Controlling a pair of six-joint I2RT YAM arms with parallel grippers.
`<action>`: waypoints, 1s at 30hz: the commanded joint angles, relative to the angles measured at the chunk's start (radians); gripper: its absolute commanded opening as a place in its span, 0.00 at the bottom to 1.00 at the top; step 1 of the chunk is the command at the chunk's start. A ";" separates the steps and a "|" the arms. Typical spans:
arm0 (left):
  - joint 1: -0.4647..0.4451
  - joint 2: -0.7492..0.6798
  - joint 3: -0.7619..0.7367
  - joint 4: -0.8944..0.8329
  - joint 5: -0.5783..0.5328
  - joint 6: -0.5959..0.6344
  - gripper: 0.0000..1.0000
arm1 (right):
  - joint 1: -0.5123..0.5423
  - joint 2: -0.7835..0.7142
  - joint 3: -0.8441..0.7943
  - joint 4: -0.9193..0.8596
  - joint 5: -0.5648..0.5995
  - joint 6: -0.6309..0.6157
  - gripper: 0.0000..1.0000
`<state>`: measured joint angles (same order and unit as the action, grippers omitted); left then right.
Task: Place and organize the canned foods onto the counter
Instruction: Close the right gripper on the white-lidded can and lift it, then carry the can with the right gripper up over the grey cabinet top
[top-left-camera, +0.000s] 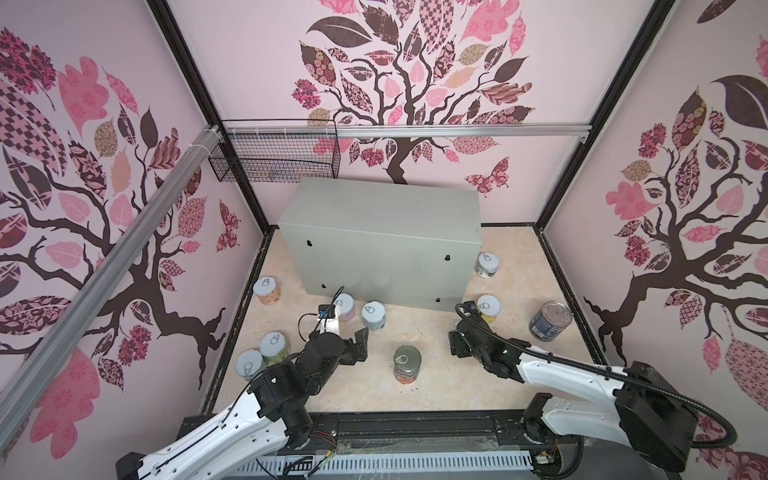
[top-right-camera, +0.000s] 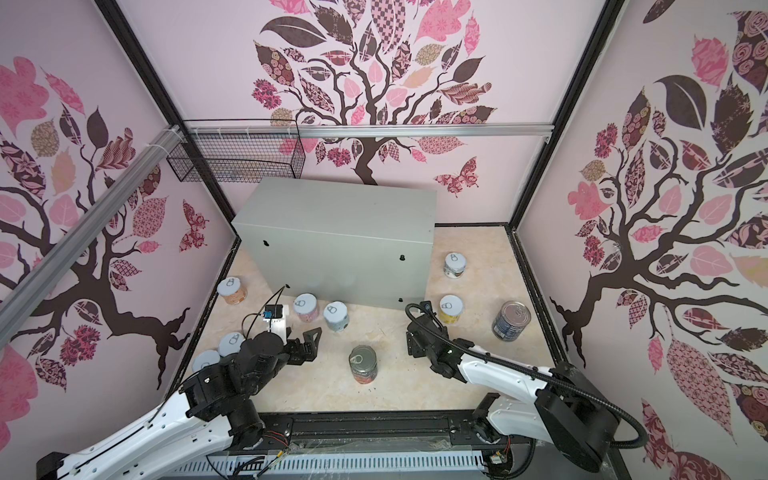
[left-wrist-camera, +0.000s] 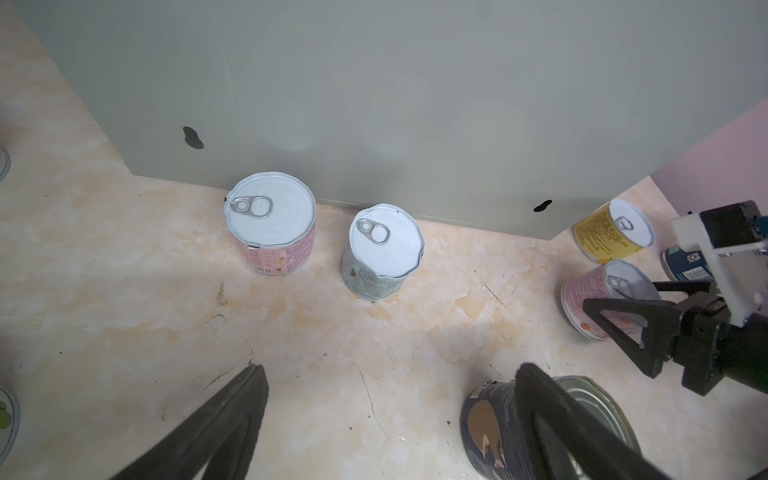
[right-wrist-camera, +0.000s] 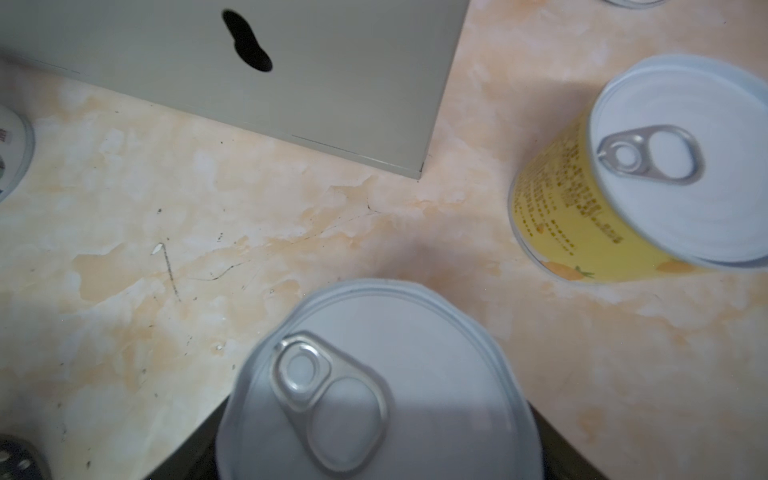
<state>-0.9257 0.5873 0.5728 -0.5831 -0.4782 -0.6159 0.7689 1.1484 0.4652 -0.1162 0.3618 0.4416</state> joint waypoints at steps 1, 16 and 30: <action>-0.002 0.002 0.077 -0.075 0.030 0.039 0.96 | 0.005 -0.098 0.111 -0.091 -0.015 -0.052 0.44; -0.002 -0.012 0.219 -0.199 0.108 0.141 0.97 | 0.069 -0.181 0.621 -0.571 -0.082 -0.146 0.38; -0.002 -0.063 0.199 -0.232 0.127 0.147 0.97 | 0.071 0.029 1.261 -0.870 -0.078 -0.302 0.37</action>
<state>-0.9257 0.5247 0.7589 -0.8165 -0.3641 -0.4843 0.8360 1.1168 1.6089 -0.9321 0.2653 0.1959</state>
